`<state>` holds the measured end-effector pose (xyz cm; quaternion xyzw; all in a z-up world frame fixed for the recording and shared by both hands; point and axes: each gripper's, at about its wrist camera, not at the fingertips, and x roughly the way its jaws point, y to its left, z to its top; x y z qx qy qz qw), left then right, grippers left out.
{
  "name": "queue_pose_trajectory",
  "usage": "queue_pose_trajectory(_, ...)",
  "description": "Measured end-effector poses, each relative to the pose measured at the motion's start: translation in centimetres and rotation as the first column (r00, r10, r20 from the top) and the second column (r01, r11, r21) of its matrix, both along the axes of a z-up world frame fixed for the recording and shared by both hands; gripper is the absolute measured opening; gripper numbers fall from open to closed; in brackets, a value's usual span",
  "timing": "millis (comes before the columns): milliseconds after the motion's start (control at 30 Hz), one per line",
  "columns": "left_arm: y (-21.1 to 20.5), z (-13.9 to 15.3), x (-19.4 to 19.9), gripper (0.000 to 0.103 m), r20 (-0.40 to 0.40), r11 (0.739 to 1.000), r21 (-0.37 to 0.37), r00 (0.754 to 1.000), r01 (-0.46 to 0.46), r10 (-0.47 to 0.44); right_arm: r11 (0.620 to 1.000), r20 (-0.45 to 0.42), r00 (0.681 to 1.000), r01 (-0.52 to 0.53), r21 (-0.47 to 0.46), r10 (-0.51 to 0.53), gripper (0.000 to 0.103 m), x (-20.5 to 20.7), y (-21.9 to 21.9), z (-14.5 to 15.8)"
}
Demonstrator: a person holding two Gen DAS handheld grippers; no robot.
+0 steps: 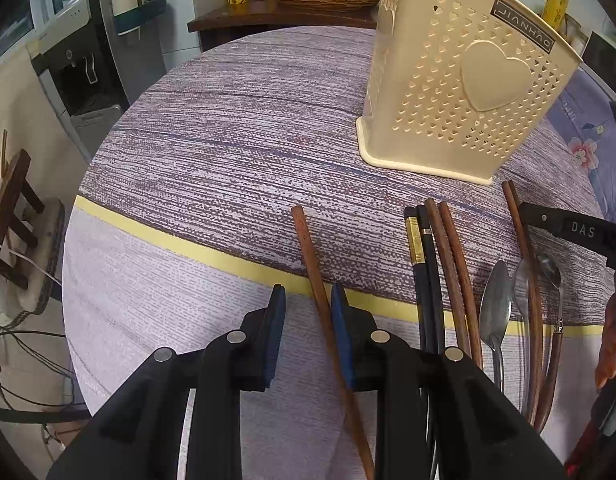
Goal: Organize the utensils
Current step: 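Grasp a brown wooden chopstick with the left tool while the right tool grasps another brown chopstick, then lift both chopsticks over the beige caddy and open both tools to drop them in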
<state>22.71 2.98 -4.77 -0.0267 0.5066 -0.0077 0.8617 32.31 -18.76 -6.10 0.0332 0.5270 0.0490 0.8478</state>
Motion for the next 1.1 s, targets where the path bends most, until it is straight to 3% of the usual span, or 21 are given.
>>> queue_pose_trajectory(167,-0.8,0.0,1.0,0.025,-0.015,0.999,0.042,1.000,0.013,-0.012,0.997,0.012,1.000,-0.004,-0.079,0.005,0.018,0.1,1.7,0.0)
queue_pose_trajectory(300,-1.8,-0.1,1.4,0.025,-0.019,0.996,0.081,0.999,0.030,-0.028,0.996,0.033,0.999,0.005,-0.085,-0.003,0.017,0.2,2.3,0.0)
queue_pose_trajectory(367,-1.8,-0.1,1.8,0.022,-0.015,0.996,0.079,0.999,0.032,-0.031,0.996,0.044,0.999,0.004,-0.090,0.000,0.009,0.4,2.5,0.0)
queue_pose_trajectory(467,-1.7,-0.1,2.2,0.011,-0.009,0.996,0.088,1.000,0.023,-0.022,0.999,0.058,0.998,0.007,-0.049,-0.004,0.008,0.3,1.9,0.1)
queue_pose_trajectory(767,-1.2,0.2,2.6,0.008,0.050,0.999,0.047,0.999,-0.008,0.005,1.000,0.191,0.982,0.005,0.015,-0.008,0.008,-1.6,0.6,1.8)
queue_pose_trajectory(967,-0.9,4.5,1.4,0.008,0.174,1.000,-0.005,0.985,0.001,0.000,0.999,0.330,0.944,-0.030,0.019,0.023,0.008,-4.4,0.5,5.8)
queue_pose_trajectory(1100,-0.2,9.1,-0.2,0.008,0.302,0.999,-0.036,0.953,0.016,-0.005,0.998,0.448,0.892,-0.061,-0.016,0.062,0.008,-6.9,0.6,9.7)
